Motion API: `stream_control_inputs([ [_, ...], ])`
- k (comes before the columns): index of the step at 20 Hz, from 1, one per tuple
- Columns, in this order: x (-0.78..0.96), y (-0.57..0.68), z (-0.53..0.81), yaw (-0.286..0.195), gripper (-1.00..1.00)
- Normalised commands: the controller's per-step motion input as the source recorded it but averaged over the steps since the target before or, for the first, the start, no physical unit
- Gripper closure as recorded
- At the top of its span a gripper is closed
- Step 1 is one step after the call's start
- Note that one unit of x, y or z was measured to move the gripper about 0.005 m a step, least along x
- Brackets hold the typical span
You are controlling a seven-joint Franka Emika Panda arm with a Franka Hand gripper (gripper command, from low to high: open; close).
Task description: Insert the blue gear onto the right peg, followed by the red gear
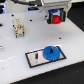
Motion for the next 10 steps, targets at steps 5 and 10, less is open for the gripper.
stream_control_inputs([
  [5,0.86,-0.11,0.3,0.0,1.0],
  [10,0.83,-0.17,0.25,0.0,1.0],
])
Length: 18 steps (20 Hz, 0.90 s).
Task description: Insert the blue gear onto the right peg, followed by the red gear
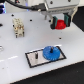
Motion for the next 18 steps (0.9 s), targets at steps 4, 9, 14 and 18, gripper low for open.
stream_control_inputs([
  [4,0.8,-0.17,0.2,0.0,1.0],
  [9,0.76,-0.2,0.13,0.0,1.0],
  [14,0.64,-0.18,0.02,0.0,1.0],
  [18,0.35,-0.11,-0.06,0.0,1.0],
])
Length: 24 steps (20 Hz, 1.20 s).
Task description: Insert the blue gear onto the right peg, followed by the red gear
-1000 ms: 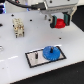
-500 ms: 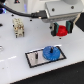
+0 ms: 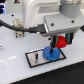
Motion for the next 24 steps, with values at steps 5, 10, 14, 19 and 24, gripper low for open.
stream_control_inputs([
  [5,0.12,-0.1,-0.14,0.0,1.0],
  [10,0.03,-0.07,-0.04,0.0,1.0],
  [14,0.02,-0.02,0.1,0.0,1.0],
  [19,0.02,0.0,0.24,0.0,1.0],
  [24,0.09,-0.03,0.12,0.0,1.0],
])
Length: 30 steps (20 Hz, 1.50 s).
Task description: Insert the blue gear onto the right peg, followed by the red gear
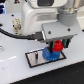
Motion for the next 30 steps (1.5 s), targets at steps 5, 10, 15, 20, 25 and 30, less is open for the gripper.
stream_control_inputs([
  [5,0.13,-0.15,0.01,0.0,1.0],
  [10,0.14,-0.19,-0.06,0.0,1.0],
  [15,0.07,-0.05,0.04,0.0,1.0],
  [20,0.05,-0.06,0.07,0.0,1.0],
  [25,0.02,-0.04,0.24,0.0,1.0],
  [30,0.05,-0.11,0.15,0.0,1.0],
])
